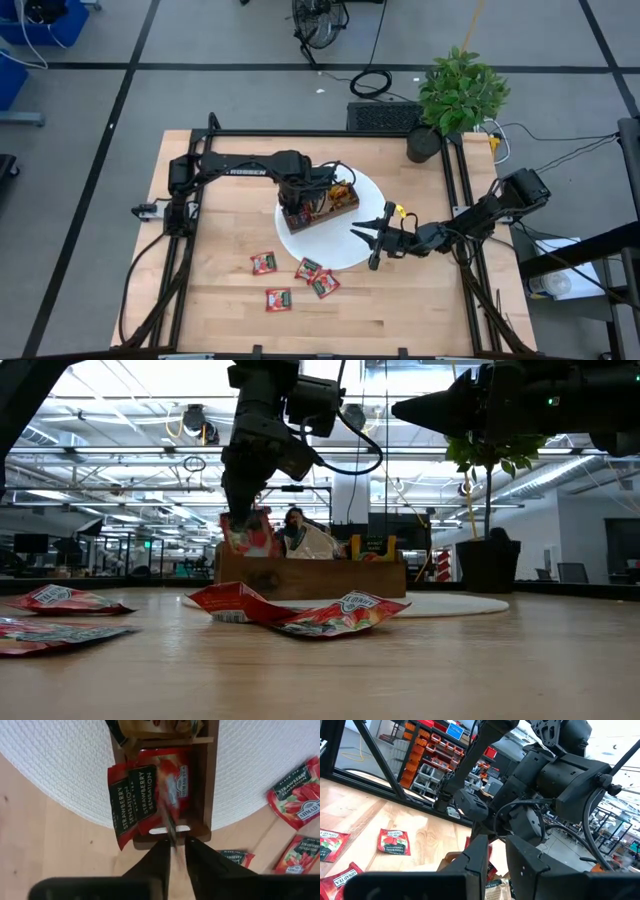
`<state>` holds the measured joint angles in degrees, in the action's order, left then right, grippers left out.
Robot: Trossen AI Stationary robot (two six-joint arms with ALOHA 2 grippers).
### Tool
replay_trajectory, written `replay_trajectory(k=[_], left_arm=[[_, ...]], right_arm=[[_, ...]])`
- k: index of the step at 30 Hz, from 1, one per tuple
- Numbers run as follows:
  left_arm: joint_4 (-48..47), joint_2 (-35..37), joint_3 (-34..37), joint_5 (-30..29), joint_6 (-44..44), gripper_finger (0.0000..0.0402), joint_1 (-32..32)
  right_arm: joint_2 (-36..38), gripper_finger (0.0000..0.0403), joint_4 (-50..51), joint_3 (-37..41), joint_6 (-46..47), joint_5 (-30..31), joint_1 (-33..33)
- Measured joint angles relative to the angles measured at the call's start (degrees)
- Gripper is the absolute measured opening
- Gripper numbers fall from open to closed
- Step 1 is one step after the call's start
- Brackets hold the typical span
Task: Pick & Place Tea
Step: Put the red tea bag into the left section of the wooden organizer
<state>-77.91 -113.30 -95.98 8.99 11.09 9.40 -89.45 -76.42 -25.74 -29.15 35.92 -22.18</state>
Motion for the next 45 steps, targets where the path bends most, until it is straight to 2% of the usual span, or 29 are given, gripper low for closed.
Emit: replay_trajectory(k=[10, 14, 20, 23, 26, 29, 34, 37, 41, 45], left_arm=[[-0.4, 0.0, 0.0, 0.0, 1.3, 0.0133, 0.3], [-5.0, 1.5, -0.1, -0.2, 1.3, 0.0150, 1.4], [-4.3, 9.1, -0.2, -10.1, 5.3, 0.0154, 1.7], [2.5, 14.8, 0.2, -17.1, 6.6, 0.0154, -0.5], [11.6, 20.4, 1.8, -23.6, 6.2, 0.0154, -4.7], [22.2, 25.6, 5.5, -28.5, 3.6, 0.0154, -10.3], [42.7, 33.3, 16.6, -36.8, -8.1, 0.0154, -20.0], [54.7, 37.8, 25.0, -38.0, -13.3, 0.0154, -24.3], [66.6, 42.9, 35.6, -38.1, -17.1, 0.0154, -27.6], [73.7, 46.9, 42.4, -38.2, -18.0, 0.0154, -29.2]], right_arm=[[0.0, 0.0055, 0.0, 0.0, 0.0, 0.0, 0.0], [0.0, 0.0056, 0.4, 0.0, 0.0, 0.0, 0.0], [0.0, 0.0055, 1.6, 0.0, 0.3, 0.1, -0.1], [0.0, 0.0056, 2.9, 0.0, 4.8, -0.4, -0.4], [0.0, 0.0055, 8.4, -0.5, 9.0, -6.4, -0.1], [-0.1, 0.0049, 21.7, -5.5, 12.3, -12.0, 1.1], [-0.1, 0.0033, 50.3, -20.2, 11.4, -13.9, 4.5], [-1.0, 0.0017, 64.2, -27.0, 12.0, -22.7, 9.3], [-3.6, 0.0002, 64.3, -29.1, 8.9, -32.6, 14.8], [-6.9, 0.0000, 61.7, -31.7, 5.6, -33.6, 17.8]])
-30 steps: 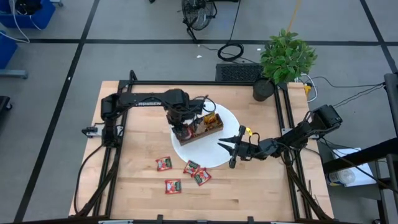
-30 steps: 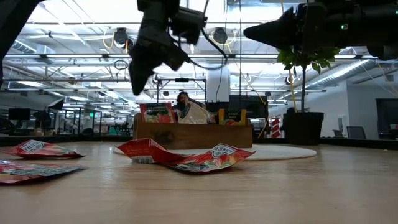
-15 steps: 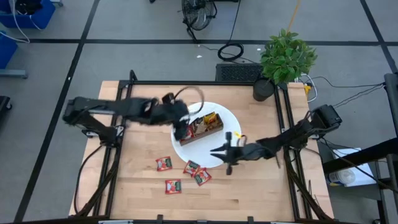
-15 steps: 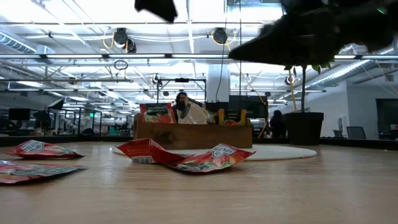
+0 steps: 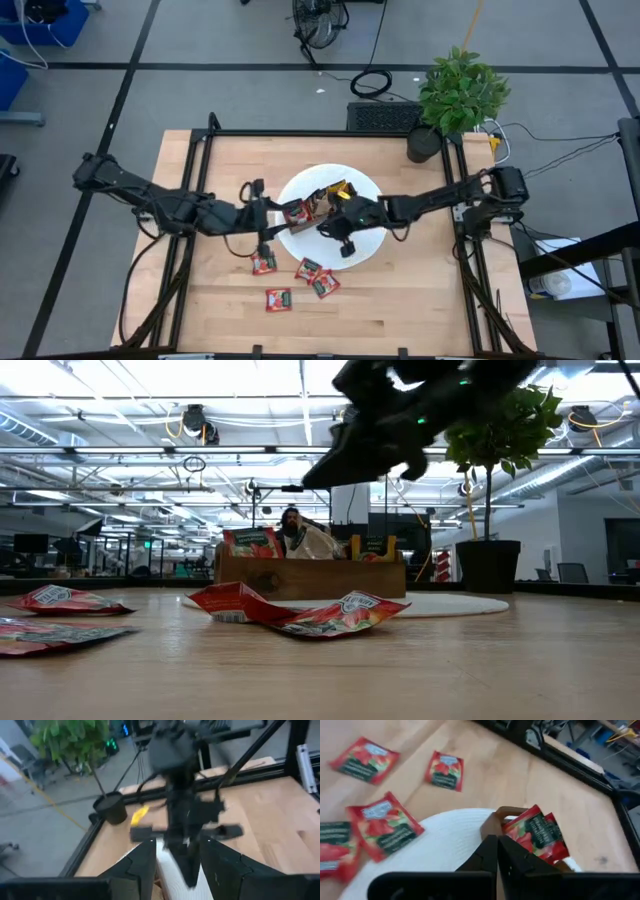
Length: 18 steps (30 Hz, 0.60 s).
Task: Pick & Place Tea
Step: Put the red tea bag into the left section of the wooden organizer
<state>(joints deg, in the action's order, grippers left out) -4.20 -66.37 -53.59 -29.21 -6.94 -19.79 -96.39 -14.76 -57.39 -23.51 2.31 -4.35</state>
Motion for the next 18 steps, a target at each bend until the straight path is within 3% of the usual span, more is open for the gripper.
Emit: replay_trajectory(k=[7, 11, 18], left_arm=[[1.0, 4.9, 1.1, -3.1, -6.0, 0.0154, -0.8], [-0.6, 5.0, 1.1, -4.6, -5.9, 0.0154, -0.7], [-6.0, 4.8, 1.1, -5.4, -2.7, 0.0154, -0.4]], right_arm=[[-11.2, 0.0000, 19.1, -18.4, -5.1, -8.4, 4.8], [-17.2, 0.0000, 28.6, -27.2, -8.7, -8.4, 6.5], [-21.1, 0.0000, 30.1, -29.4, -10.6, -8.6, 8.0]])
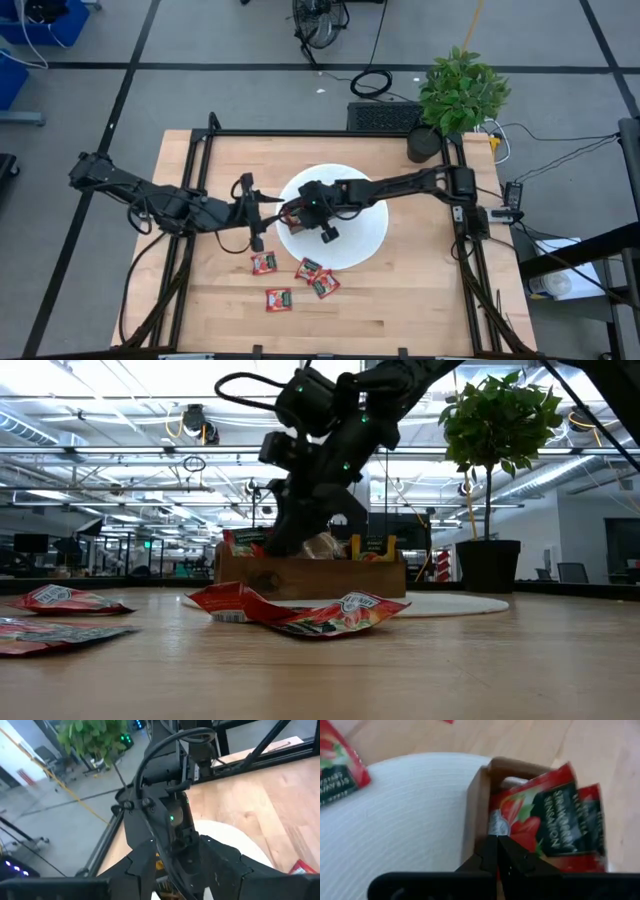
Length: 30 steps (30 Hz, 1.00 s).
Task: Pick & Place Tea
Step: Put the red tea bag into the left section of the wooden organizer
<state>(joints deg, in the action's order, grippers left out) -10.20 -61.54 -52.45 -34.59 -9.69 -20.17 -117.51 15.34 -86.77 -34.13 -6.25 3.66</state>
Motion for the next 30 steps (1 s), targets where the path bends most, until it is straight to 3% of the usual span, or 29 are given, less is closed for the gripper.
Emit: replay_trajectory(k=[26, 30], left_arm=[[0.9, 0.0, 0.0, 0.0, 4.0, 0.0154, 0.4], [1.0, 0.0, 0.0, 0.0, 4.0, 0.0154, 0.4]], right_arm=[[-4.3, 0.0000, -8.2, 0.0, -1.1, 0.6, 0.0], [-4.0, 0.0000, -9.5, 0.0, -1.4, 5.9, -0.6]])
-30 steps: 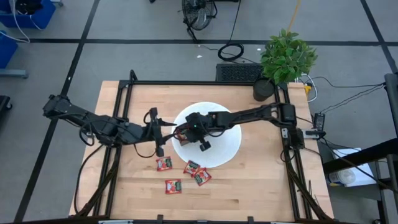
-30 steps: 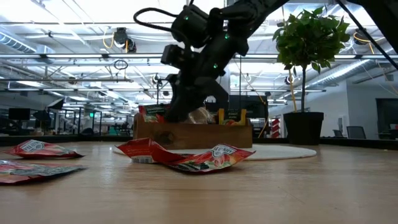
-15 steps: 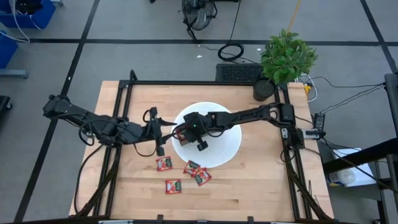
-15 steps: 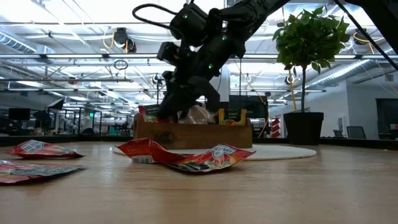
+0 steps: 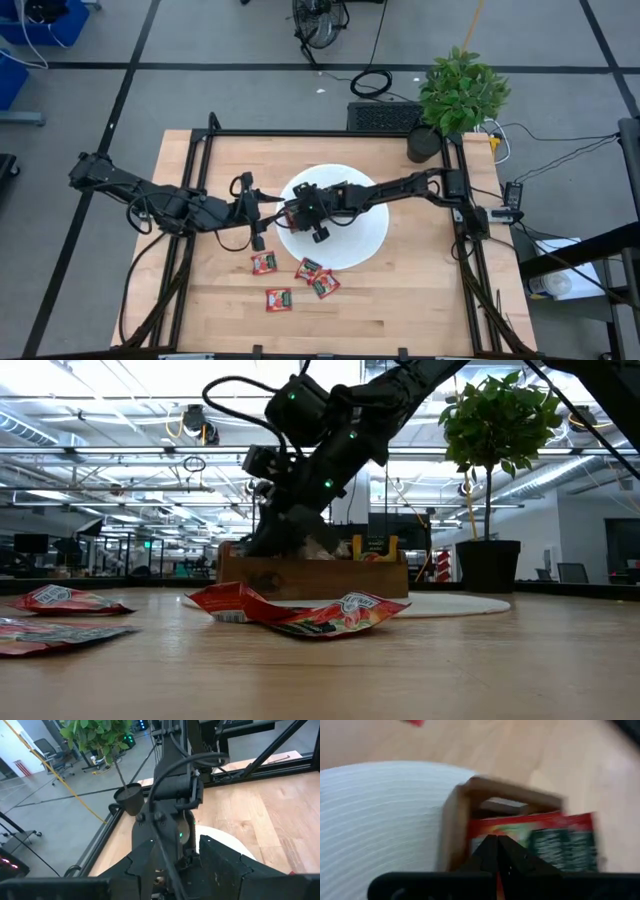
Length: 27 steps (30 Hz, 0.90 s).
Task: Pick & Place Tea
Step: Put the red tea bag into the left section of the wooden organizer
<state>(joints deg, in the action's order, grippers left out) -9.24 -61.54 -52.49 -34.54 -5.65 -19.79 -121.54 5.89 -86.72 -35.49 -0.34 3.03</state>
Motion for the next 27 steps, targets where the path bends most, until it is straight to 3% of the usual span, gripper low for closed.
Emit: replay_trajectory(k=[10, 18, 23, 27], left_arm=[[0.0, 0.0, 0.0, 0.0, 0.0, 0.0154, 0.0], [0.6, 0.0, -0.1, 0.0, 0.0, 0.0154, 0.0], [0.4, 0.0, -0.1, 0.1, 0.0, 0.0154, -0.1], [0.4, 0.0, 0.0, 0.1, 0.0, 0.0154, 0.0]], right_arm=[[0.0, 0.0000, -1.3, 0.0, -1.8, 7.2, -1.9], [6.5, 0.0000, 2.9, 0.1, 2.9, 9.2, -4.7], [17.4, 0.0000, 10.2, 3.1, 13.4, 2.7, -4.8], [31.2, 0.0000, 3.6, 18.5, 21.0, 2.9, -4.0]])
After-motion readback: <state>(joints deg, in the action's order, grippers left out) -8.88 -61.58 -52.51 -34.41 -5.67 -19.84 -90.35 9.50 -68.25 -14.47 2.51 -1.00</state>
